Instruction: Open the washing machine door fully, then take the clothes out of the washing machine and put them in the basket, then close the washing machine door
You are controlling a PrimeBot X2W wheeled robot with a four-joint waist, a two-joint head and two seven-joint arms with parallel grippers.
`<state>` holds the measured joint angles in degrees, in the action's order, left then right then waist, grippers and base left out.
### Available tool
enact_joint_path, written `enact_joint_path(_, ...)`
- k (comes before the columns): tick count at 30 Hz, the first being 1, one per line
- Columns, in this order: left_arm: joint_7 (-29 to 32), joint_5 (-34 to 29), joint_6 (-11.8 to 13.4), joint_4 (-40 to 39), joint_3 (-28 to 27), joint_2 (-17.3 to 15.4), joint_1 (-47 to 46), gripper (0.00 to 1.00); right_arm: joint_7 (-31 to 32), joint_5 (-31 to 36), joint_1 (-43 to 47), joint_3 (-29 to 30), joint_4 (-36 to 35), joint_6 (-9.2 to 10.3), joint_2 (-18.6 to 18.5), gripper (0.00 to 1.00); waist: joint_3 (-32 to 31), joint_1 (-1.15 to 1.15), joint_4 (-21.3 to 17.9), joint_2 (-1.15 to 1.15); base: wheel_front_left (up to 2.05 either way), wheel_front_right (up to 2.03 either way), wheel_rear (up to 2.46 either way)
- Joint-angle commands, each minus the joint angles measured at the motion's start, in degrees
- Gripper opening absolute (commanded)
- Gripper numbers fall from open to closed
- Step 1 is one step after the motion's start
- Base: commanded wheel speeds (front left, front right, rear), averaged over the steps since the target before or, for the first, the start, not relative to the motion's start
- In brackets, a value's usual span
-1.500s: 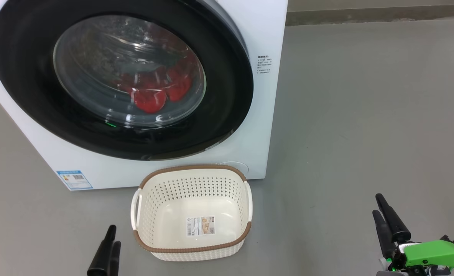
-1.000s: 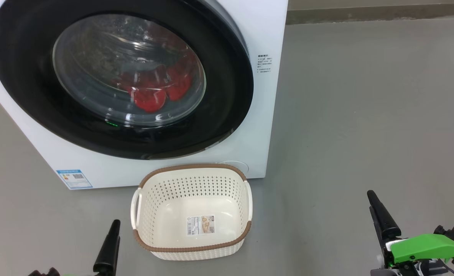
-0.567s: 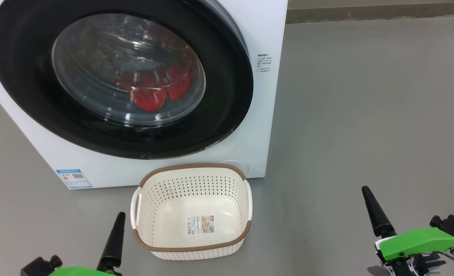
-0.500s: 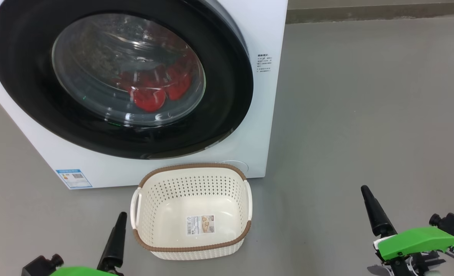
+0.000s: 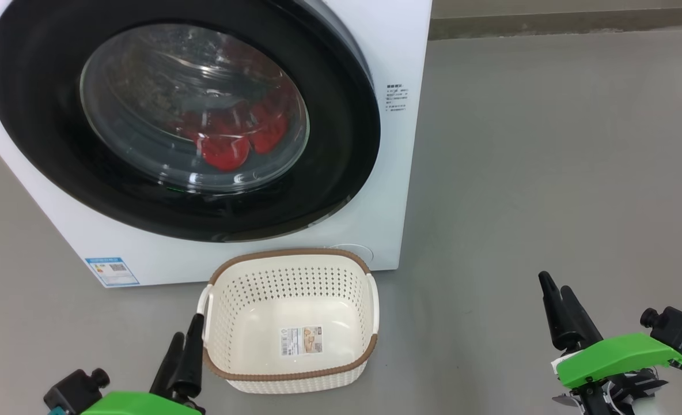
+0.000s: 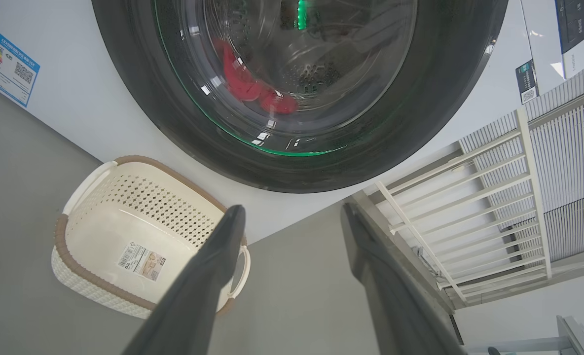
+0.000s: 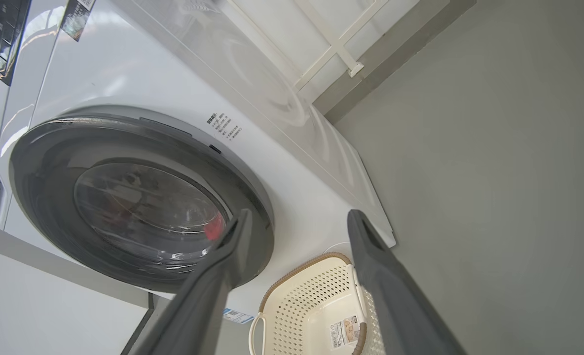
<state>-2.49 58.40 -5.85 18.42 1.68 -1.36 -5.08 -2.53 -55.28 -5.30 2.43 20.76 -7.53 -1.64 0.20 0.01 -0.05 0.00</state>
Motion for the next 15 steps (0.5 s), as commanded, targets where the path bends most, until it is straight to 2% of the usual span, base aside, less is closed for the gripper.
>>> enact_joint_path(1,-0.9,-2.1,0.4,-1.3,-0.5,-0.9,-2.7,1.0,-0.9,2.4,-3.0,-0.8,-1.7,0.02,-0.5,1.0,-0.1,-0.01,0.0,0.0,0.0,0.0,0.0)
enact_joint_path(15,-3.4,-11.8,1.1,-1.5,0.9,-1.0,-4.1,1.0,-3.4,12.8,-3.9,-2.2,-1.8,0.02,-0.6,1.0,-0.1,-0.01,0.2,0.0,0.0,0.0,0.0)
